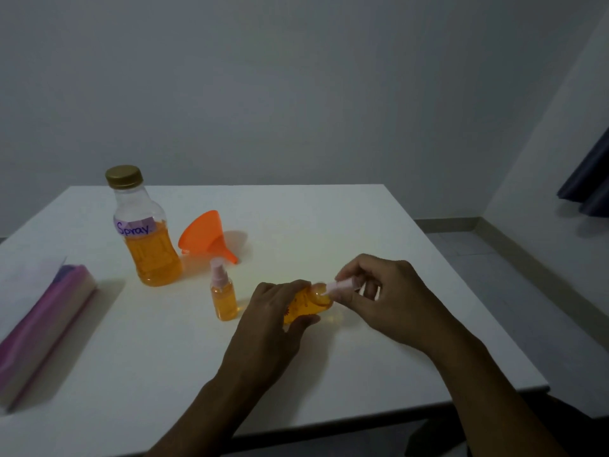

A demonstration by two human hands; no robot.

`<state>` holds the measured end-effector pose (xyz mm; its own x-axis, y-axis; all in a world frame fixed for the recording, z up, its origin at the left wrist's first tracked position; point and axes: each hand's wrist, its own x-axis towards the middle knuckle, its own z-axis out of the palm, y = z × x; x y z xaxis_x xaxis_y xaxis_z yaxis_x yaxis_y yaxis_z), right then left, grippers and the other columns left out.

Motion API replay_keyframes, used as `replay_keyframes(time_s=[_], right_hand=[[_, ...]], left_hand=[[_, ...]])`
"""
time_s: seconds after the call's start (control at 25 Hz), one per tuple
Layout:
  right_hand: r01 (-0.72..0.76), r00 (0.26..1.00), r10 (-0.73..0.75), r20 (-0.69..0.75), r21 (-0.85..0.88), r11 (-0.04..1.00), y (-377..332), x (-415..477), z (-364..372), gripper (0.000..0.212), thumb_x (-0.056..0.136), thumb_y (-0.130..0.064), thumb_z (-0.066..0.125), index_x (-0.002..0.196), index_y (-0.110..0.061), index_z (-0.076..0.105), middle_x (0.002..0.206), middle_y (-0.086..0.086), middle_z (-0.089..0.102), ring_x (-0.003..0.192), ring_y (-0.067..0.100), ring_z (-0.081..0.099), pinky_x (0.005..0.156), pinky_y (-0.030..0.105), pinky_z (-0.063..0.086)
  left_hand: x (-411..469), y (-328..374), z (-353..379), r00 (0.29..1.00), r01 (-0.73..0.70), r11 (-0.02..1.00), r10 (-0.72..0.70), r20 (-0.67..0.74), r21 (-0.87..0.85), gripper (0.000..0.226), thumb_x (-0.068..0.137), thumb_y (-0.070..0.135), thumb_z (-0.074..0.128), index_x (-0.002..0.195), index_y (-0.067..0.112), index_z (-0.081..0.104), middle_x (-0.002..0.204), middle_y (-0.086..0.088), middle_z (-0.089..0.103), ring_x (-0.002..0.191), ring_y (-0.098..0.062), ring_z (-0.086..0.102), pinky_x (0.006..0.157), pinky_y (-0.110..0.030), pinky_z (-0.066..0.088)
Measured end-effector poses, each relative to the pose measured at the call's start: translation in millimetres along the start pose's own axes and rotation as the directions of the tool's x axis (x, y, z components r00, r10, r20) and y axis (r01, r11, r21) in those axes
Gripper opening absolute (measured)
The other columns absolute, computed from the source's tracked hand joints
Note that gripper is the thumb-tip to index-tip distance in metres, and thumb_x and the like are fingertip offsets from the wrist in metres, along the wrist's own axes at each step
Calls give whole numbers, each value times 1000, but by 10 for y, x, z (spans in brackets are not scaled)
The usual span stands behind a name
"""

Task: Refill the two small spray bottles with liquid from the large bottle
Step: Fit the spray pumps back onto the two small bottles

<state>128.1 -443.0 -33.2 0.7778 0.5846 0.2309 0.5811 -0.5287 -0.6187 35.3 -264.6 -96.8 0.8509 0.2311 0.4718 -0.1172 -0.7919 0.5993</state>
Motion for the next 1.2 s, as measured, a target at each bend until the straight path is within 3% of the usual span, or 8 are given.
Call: replay_keyframes(time_s=[0.12, 0.24, 0.32, 0.44, 0.6, 0.76, 1.04, 1.2], right_hand=[[-62, 998, 59, -33, -87, 994, 10, 11, -19, 63, 60, -86, 53, 87, -31, 64, 69, -12, 63, 62, 7, 61, 57, 21, 48], [39, 999, -41, 32, 62, 997, 61, -4, -45, 48, 71, -61, 75, 109, -33, 64, 88, -15, 65, 71, 7, 63, 58, 17, 51], [77, 997, -78, 13, 61, 995, 90, 6, -16, 33, 78, -52, 75, 98, -26, 69, 77, -14, 64, 67, 5, 60, 55, 15, 46], [-11, 1000, 11, -22, -34, 999, 108, 36, 2, 59, 70, -76, 60, 72, -17, 65, 56, -6, 56, 50, 6, 50, 52, 17, 40], [48, 997, -53, 57, 77, 996, 155, 2, -16, 41, 74, -53, 79, 107, -30, 68, 88, -16, 66, 72, 7, 64, 61, 20, 54], [21, 999, -24, 24, 125, 992, 156, 21, 24, 19, 82, -35, 79, 95, -22, 75, 84, -11, 74, 74, 6, 70, 68, 32, 62], [-15, 998, 31, -61, 259, 966, 73, 82, 120, 20, 82, -31, 79, 87, -13, 74, 77, -6, 74, 62, 10, 70, 61, 26, 61], [-14, 995, 52, -81, 417, 909, 59, 69, 128, 26, 79, -37, 77, 95, -17, 75, 97, -6, 76, 85, 13, 73, 74, 28, 61]], left_hand=[[-4, -4, 26, 1000, 0, 1000, 0, 15, 12, 48, 79, 33, 75, 123, 26, 60, 114, 6, 67, 98, -4, 48, 78, -9, 33], [-4, 2, 40, 1000, 0, 1000, -1, 24, 25, 47, 79, 34, 75, 124, 27, 59, 114, 7, 67, 96, -4, 47, 76, -10, 33], [-4, 0, 45, 1000, -5, 1000, 5, 31, 26, 49, 79, 33, 75, 124, 27, 59, 115, 6, 67, 97, -4, 47, 77, -11, 34], [-14, 16, 54, 999, -4, 1000, 3, 43, 8, 48, 80, 35, 73, 125, 28, 58, 117, 7, 66, 99, -3, 46, 78, -10, 33], [-7, 45, 70, 999, 6, 1000, -6, 50, -8, 47, 82, 35, 72, 126, 30, 57, 118, 9, 65, 97, -2, 44, 76, -8, 32], [-8, 50, 74, 995, -12, 1000, 12, 94, -6, 46, 83, 42, 69, 125, 33, 54, 115, 11, 63, 95, -4, 46, 74, -9, 33], [47, 61, 64, 997, -71, 995, 70, 12, 73, 43, 78, 40, 70, 113, 20, 57, 100, 1, 66, 85, -14, 56, 67, -13, 39], [79, 82, 5, 999, -37, 999, 37, -14, 18, 46, 78, 40, 73, 117, 21, 58, 106, 3, 66, 90, -12, 56, 71, -12, 38]])
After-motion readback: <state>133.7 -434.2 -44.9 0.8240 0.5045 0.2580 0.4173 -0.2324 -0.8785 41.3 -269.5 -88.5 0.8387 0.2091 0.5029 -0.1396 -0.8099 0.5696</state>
